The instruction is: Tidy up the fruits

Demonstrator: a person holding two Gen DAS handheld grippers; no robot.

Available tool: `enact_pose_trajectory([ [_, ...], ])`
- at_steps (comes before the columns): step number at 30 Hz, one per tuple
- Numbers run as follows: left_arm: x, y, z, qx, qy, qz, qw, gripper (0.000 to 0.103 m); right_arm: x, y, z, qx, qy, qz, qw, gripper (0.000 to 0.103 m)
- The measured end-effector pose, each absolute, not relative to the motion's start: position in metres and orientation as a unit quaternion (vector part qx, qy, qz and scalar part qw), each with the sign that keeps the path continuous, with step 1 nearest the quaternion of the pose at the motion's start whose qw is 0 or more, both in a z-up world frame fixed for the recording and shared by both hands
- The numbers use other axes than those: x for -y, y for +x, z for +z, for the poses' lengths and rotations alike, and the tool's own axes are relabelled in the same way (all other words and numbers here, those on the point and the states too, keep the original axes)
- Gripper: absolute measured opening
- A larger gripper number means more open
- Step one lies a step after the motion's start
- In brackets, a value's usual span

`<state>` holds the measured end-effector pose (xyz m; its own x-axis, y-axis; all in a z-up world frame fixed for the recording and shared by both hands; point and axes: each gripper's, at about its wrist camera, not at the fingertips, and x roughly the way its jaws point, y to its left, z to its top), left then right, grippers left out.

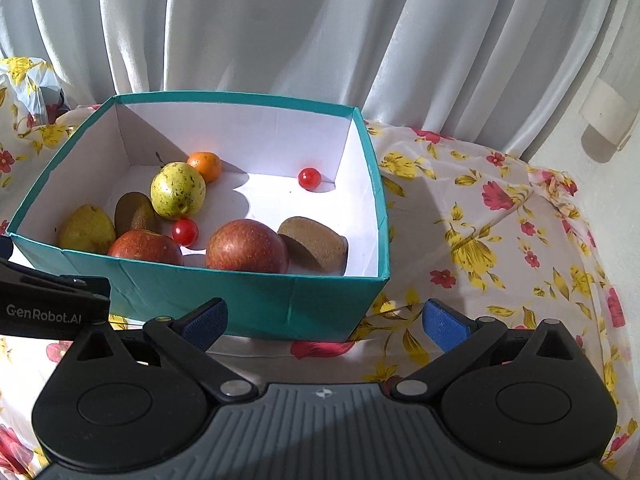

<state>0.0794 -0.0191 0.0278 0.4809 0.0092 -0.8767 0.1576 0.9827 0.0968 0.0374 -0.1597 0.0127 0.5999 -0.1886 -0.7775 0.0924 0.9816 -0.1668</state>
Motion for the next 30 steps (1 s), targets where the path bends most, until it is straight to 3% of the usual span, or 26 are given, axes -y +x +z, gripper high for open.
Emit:
enact_pose_trajectory([
  [30, 0.0209, 0.0838, 0.0252, -0.524, 0.089, -0.038, 0.846, 0.103, 0.1630, 0.0451, 0.0098, -0.464, -0.065, -0.078, 0.880, 0.103],
])
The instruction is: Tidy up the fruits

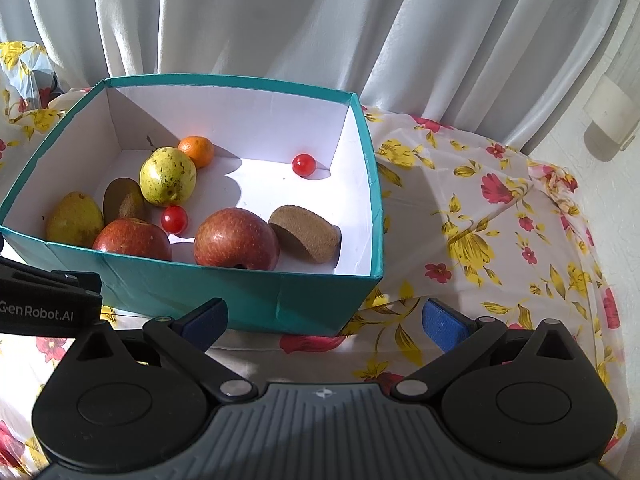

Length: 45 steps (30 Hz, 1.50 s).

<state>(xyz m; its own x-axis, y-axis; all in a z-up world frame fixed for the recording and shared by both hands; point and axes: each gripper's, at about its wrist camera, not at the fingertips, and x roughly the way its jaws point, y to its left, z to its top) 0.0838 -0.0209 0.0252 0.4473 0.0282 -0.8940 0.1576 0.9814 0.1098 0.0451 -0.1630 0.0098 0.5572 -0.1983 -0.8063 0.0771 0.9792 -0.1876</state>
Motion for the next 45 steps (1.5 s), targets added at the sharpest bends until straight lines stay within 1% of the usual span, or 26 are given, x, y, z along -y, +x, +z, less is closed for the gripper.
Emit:
enact_pose_trajectory([
  [45, 0.0247, 0.0824, 0.0272, -0.526, 0.092, -0.039, 0.845, 0.103, 0.1658, 0.0453, 0.0107, -0.473, -0.072, -0.079, 0.875, 0.103],
])
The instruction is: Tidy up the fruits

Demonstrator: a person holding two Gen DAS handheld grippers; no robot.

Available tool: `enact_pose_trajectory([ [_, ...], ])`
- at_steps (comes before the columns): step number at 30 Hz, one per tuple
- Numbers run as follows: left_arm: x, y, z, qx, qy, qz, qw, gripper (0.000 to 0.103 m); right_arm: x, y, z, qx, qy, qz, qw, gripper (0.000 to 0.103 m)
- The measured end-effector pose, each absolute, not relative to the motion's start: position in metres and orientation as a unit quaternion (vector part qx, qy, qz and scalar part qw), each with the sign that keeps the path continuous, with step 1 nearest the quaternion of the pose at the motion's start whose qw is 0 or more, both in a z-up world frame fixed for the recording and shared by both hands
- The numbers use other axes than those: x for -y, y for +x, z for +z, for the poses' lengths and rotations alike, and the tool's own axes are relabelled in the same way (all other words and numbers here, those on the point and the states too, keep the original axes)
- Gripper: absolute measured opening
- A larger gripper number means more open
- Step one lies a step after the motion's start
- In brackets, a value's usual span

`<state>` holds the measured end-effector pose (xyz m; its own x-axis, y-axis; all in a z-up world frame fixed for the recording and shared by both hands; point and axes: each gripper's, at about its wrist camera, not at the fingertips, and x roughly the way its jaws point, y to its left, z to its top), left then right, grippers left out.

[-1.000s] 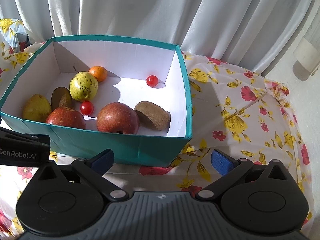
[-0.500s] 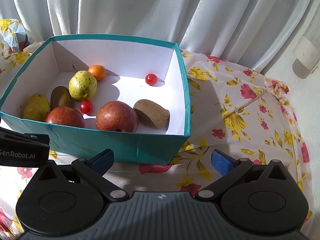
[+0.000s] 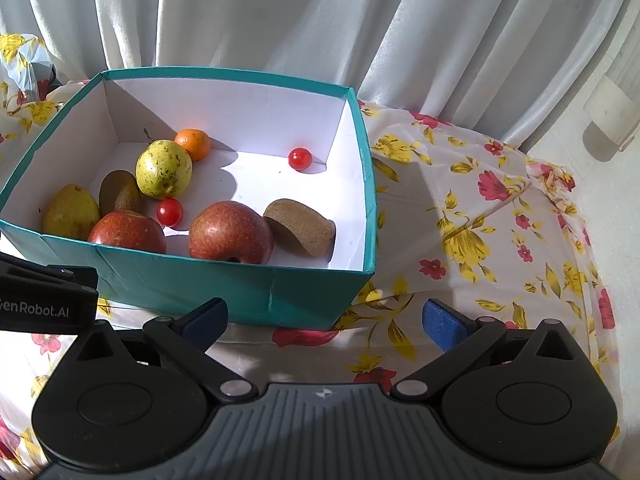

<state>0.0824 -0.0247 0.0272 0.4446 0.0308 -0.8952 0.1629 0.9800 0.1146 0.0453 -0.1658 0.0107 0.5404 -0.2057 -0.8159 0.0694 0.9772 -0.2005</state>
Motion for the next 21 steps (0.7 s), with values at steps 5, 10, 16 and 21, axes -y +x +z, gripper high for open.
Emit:
enact_pose_trajectory([
  [5, 0.0250, 0.0813, 0.0275, -0.524, 0.094, -0.041, 0.846, 0.103, 0.1669, 0.0449, 0.0116, -0.472, -0.073, -0.079, 0.875, 0.103],
  [10, 0.0256, 0.0791, 0.0285, -0.517, 0.097, -0.039, 0.849, 0.103, 0.1664, 0.0444, 0.0117, -0.473, -0.072, -0.079, 0.875, 0.103],
  [16, 0.0253, 0.0779, 0.0290, -0.517, 0.097, -0.037, 0.850, 0.103, 0.1658, 0.0425, 0.0125, -0.471, -0.075, -0.079, 0.875, 0.103],
  [21, 0.0233, 0.0783, 0.0287, -0.521, 0.094, -0.037, 0.848, 0.103, 0.1639, 0.0427, 0.0127, -0.471, -0.077, -0.079, 0.875, 0.103],
])
